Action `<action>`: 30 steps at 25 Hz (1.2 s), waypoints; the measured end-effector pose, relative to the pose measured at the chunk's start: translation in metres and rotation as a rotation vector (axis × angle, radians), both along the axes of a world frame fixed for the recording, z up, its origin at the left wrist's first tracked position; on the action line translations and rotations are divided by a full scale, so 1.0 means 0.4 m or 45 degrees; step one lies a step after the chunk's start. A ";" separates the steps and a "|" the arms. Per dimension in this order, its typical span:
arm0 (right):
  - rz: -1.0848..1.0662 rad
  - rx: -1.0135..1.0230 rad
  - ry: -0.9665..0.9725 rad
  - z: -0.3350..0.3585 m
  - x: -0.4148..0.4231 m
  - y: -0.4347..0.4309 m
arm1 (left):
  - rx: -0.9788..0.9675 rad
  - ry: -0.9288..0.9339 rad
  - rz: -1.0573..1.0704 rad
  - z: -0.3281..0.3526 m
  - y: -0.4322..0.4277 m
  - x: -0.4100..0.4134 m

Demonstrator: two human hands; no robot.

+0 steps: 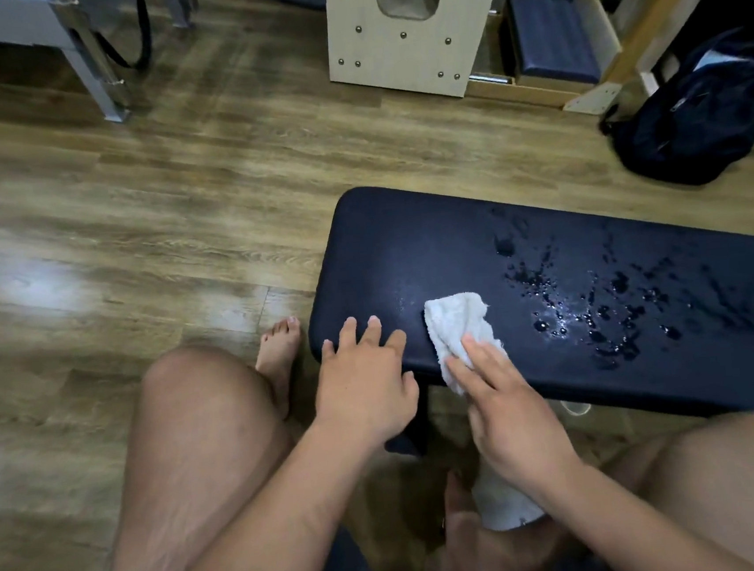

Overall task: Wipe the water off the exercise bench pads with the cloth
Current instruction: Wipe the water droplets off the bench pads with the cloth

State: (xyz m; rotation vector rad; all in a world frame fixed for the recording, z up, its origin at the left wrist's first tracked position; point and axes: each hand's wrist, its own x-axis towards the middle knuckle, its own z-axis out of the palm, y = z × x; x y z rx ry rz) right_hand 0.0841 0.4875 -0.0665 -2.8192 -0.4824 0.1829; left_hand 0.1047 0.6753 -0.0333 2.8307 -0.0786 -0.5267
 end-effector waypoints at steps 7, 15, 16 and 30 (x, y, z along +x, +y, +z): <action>0.545 -0.043 0.135 0.004 0.117 0.196 | -0.331 -0.439 0.406 -0.013 0.076 0.033; 0.308 0.187 0.079 -0.010 0.152 0.263 | -0.337 -0.398 0.449 -0.001 0.100 0.060; 0.236 0.164 0.023 -0.020 0.145 0.196 | -0.338 -0.385 0.409 0.003 0.088 0.063; 0.602 -0.167 -0.057 -0.040 0.232 0.264 | -0.545 -0.489 0.551 -0.007 0.028 0.074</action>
